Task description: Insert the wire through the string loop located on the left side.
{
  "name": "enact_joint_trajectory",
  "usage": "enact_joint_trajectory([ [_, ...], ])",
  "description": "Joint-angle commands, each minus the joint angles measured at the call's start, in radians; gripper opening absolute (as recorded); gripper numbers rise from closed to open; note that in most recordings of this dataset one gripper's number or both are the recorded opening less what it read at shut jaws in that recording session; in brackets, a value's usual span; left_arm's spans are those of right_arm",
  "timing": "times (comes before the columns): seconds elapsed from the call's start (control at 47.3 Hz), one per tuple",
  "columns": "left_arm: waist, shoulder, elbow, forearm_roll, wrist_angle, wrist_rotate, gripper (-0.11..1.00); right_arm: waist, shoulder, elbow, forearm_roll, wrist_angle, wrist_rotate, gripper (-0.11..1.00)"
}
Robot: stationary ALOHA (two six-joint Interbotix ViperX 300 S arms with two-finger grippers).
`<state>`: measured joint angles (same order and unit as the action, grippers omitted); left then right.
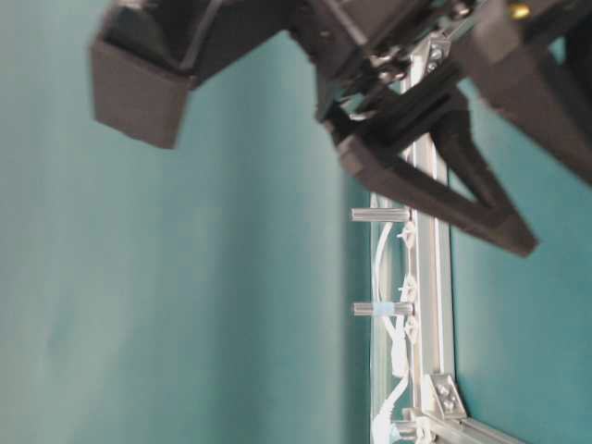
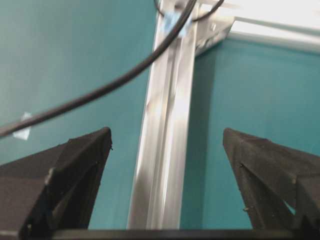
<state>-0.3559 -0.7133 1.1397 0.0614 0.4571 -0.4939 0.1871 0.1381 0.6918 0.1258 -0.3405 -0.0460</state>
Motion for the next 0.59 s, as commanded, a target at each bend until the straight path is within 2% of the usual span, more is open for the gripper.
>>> enact_joint_trajectory([
  [0.0, 0.052, -0.012, -0.037, 0.015, -0.003, 0.029, 0.75, -0.009, -0.052, -0.018, -0.002, -0.008, -0.005, 0.95],
  [0.275, 0.123, -0.055, -0.061, 0.014, -0.003, 0.112, 0.75, -0.031, -0.132, -0.017, -0.002, -0.003, -0.008, 0.95],
  [0.57, 0.130, -0.067, -0.061, 0.014, -0.005, 0.121, 0.75, -0.040, -0.153, -0.018, -0.002, 0.000, -0.008, 0.95],
])
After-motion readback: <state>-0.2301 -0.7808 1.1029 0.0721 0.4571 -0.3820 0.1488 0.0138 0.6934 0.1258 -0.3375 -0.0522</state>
